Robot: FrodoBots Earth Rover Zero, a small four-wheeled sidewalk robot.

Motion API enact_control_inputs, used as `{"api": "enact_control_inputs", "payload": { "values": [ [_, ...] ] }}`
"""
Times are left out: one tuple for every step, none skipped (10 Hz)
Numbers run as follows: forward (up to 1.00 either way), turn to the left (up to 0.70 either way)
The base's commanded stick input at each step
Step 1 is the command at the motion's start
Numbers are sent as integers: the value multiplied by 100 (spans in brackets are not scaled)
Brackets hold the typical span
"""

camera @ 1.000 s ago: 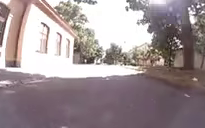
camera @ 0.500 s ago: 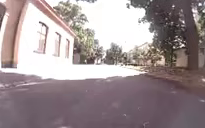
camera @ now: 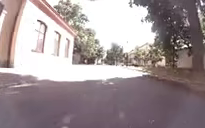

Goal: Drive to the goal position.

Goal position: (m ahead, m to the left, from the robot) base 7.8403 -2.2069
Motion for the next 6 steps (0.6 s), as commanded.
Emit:
{"api": "enact_control_inputs", "payload": {
  "values": [
    [85,0],
    [85,0],
    [85,0],
    [85,0],
    [85,0],
    [85,0]
  ]
}}
